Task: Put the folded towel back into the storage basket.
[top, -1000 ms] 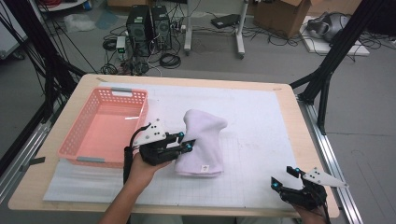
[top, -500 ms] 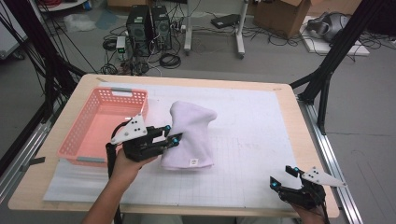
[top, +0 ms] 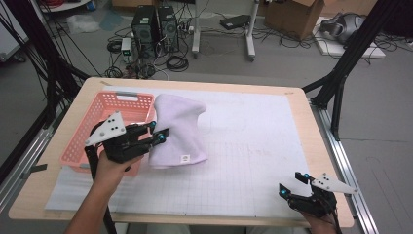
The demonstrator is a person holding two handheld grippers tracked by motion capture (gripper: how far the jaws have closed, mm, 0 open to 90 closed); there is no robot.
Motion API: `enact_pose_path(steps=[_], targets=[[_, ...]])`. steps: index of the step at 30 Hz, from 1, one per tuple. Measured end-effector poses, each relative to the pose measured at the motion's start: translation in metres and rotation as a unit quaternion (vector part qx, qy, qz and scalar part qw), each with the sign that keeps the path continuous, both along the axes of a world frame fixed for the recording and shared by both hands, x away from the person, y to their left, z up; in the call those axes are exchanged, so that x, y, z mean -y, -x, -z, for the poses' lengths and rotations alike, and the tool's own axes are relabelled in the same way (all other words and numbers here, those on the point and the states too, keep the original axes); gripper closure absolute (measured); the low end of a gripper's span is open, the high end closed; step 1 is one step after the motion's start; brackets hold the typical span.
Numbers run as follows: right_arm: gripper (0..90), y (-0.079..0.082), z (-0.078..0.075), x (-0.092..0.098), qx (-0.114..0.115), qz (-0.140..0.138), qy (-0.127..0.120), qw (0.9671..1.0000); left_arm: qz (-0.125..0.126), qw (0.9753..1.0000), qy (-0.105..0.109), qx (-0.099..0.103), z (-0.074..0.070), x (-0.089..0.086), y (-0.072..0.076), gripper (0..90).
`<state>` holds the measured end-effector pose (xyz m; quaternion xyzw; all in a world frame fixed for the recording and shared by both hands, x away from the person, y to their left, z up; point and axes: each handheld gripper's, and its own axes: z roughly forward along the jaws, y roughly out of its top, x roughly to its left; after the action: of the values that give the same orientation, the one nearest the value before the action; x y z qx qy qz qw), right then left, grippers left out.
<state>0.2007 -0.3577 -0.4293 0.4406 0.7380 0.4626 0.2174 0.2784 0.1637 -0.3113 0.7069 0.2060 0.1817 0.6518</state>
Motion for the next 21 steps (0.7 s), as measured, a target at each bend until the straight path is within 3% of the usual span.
enact_pose_path(steps=[21], targets=[[20.7,-0.003,-0.002,-0.004,-0.001,-0.002,0.002,1.0,-0.04,0.9988,0.021,0.02,-0.033,-0.063,-0.001,74.9]])
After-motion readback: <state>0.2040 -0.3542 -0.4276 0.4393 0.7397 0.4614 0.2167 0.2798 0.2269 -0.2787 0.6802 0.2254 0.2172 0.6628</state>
